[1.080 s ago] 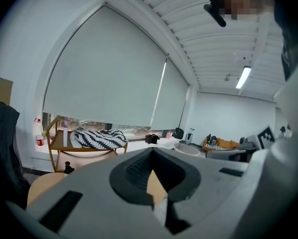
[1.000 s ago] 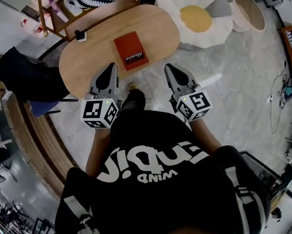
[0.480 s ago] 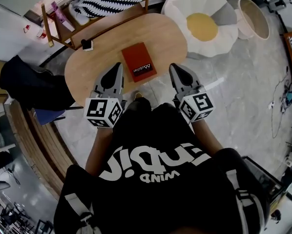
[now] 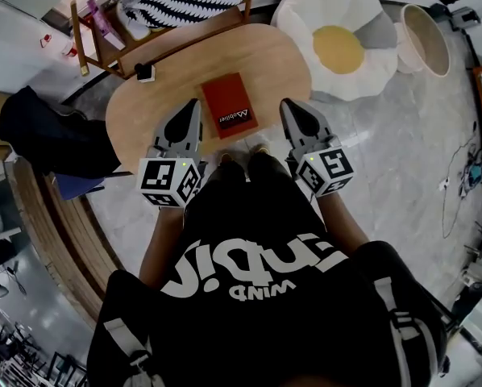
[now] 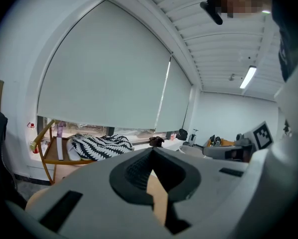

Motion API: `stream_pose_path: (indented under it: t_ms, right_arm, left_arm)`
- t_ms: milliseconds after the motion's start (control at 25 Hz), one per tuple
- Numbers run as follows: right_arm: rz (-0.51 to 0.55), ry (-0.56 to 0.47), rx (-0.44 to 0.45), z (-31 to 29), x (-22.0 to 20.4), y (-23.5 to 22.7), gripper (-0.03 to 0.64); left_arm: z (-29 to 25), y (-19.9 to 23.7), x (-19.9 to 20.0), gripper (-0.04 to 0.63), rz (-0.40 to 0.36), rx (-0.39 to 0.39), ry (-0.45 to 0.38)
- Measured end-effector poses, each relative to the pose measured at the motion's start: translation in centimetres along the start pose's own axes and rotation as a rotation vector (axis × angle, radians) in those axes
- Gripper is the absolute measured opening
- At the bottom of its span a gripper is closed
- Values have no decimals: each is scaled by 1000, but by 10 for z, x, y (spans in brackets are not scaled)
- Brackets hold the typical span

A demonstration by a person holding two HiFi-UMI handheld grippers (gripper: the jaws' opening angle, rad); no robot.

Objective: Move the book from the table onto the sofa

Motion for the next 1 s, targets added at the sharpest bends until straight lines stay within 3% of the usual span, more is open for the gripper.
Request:
stream_pose_path:
  t_ms: [480, 720, 1000]
  right_arm:
    - [1, 40, 82, -24, -6, -21, -2]
    - [-14, 59, 95, -38, -18, -28, -2]
    - [-48, 91, 91, -62, -55, -48, -1]
  left_arm:
    - [-18, 5, -12, 6, 25, 71, 7]
    - [-33, 7, -23, 6, 73, 62, 14]
    - [-54, 16, -62, 6, 122, 80, 52]
Point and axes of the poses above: the fingertips, and each gripper's own axes: z backward along the fingers, y to its left, x out of its top, the point moved 2 cm from there along z, backward along the fingers, and after that the axes turned 9 degrees about x, right-handed, at the moved point
